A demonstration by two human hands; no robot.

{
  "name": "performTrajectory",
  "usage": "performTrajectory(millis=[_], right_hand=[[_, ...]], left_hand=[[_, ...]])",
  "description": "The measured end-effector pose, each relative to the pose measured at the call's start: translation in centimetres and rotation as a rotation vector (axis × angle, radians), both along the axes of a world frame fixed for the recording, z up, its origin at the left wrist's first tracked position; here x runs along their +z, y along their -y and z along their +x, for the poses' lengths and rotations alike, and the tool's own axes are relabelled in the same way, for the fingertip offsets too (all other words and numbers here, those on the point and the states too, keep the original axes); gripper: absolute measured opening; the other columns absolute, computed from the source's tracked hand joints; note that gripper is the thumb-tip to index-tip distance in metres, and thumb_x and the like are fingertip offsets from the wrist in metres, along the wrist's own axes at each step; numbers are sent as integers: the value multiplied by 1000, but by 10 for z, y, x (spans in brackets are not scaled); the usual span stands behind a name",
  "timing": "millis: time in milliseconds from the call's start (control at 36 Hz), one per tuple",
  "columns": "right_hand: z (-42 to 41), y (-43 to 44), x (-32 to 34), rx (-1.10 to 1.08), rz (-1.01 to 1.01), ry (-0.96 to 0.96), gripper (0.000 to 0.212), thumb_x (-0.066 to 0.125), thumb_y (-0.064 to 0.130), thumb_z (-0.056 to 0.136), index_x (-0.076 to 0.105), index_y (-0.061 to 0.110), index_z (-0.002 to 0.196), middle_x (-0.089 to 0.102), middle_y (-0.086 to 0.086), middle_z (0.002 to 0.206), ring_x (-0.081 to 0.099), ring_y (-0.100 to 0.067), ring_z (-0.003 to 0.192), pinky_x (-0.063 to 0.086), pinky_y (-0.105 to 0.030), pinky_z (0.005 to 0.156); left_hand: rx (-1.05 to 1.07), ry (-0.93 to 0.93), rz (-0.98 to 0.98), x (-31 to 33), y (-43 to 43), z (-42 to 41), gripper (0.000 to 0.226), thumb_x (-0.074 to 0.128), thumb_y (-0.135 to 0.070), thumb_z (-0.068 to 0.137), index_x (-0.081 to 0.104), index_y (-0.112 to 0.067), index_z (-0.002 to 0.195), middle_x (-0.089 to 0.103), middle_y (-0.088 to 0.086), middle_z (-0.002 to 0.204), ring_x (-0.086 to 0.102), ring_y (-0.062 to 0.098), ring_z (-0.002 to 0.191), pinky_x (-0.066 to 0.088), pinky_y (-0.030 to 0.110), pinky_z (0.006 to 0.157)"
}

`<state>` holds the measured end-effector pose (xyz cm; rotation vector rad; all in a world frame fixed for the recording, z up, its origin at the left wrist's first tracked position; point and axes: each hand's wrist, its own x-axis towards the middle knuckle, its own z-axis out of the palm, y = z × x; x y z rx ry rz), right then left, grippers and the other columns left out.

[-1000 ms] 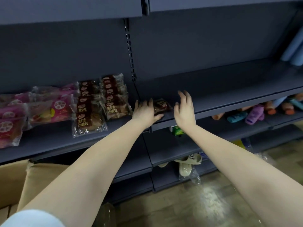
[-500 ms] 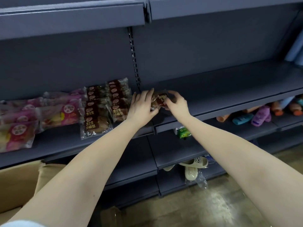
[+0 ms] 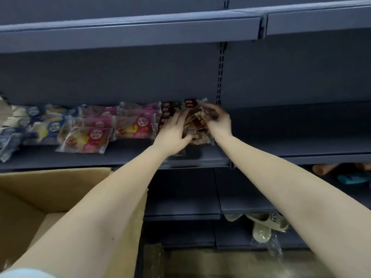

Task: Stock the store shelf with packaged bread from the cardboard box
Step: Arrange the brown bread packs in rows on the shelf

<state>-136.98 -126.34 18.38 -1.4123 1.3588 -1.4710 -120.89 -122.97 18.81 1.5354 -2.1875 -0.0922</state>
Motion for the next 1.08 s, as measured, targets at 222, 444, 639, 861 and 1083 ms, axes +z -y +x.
performTrajectory(millis=[222, 444, 639, 861, 1083], right_hand=[[15, 4, 11, -46, 61, 144, 61, 75, 24, 80, 45, 28, 132, 54, 10, 120, 54, -9, 110, 45, -17, 83], [9, -8, 7, 84, -11, -359, 50, 52, 10, 92, 39, 27, 138, 60, -3, 118, 58, -19, 106, 45, -27, 85], [6, -18, -2, 257, -74, -939, 67, 54, 21, 90, 22, 28, 148, 64, -10, 112, 62, -32, 88, 43, -30, 65], [10, -1, -22, 249, -212, -1023, 63, 56, 20, 91, 28, 29, 147, 61, -2, 123, 44, -27, 124, 29, -43, 105], [7, 5, -36, 156, -177, -1054, 83, 65, 51, 81, 22, 29, 149, 38, -3, 148, 29, -27, 136, 24, -43, 109]], left_hand=[[156, 154, 74, -13, -11, 34, 90, 57, -52, 88, 6, -16, 153, 4, 6, 160, 8, 36, 145, 14, 47, 118], [172, 237, 306, -37, -3, 38, 81, 58, -38, 88, 10, -28, 153, 7, 4, 160, -1, 35, 146, 7, 56, 117], [195, 251, 106, -40, 3, 32, 71, 60, -20, 89, 23, -20, 150, 30, 8, 150, 22, 32, 141, 18, 48, 115], [214, 195, 19, -58, 7, 30, 80, 60, -3, 83, 21, -18, 151, 24, 7, 154, 10, 28, 146, 11, 49, 118], [151, 65, 20, -65, 10, 38, 76, 58, -6, 87, 19, -16, 152, 18, 4, 158, 6, 25, 148, 10, 46, 118]])
